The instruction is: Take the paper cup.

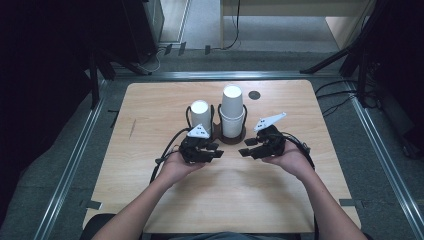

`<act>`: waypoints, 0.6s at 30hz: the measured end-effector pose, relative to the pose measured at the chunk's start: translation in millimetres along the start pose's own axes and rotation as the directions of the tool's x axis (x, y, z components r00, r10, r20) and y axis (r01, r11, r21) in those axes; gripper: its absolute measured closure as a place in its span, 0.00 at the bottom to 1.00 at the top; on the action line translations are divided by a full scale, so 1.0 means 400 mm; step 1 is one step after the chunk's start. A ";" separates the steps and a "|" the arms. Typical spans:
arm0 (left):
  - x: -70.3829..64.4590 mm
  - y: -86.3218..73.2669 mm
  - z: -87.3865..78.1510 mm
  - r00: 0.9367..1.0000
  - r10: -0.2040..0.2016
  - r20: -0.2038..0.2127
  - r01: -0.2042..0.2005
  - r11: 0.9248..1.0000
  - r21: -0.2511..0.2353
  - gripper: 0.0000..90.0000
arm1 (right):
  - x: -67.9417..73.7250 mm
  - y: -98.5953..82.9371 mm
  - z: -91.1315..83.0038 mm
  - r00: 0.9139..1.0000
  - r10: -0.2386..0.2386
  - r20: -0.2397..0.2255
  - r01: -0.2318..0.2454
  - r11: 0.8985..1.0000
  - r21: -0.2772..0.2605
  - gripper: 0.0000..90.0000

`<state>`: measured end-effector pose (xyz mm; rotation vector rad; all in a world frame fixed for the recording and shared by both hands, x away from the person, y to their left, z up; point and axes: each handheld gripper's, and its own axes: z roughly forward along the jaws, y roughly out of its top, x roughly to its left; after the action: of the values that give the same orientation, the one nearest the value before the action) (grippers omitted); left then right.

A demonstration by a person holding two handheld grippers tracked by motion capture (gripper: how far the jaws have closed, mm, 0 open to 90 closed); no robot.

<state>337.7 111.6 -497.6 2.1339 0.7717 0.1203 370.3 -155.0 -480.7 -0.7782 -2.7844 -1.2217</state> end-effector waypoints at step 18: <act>0.011 0.039 -0.001 0.998 -0.062 0.013 0.062 0.998 0.007 0.81 | -0.009 0.007 -0.025 1.000 0.011 0.006 -0.011 0.999 -0.034 0.50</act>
<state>348.5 107.1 -486.4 2.1131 0.8307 0.0703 372.8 -162.0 -472.6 -0.7999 -2.7676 -1.2696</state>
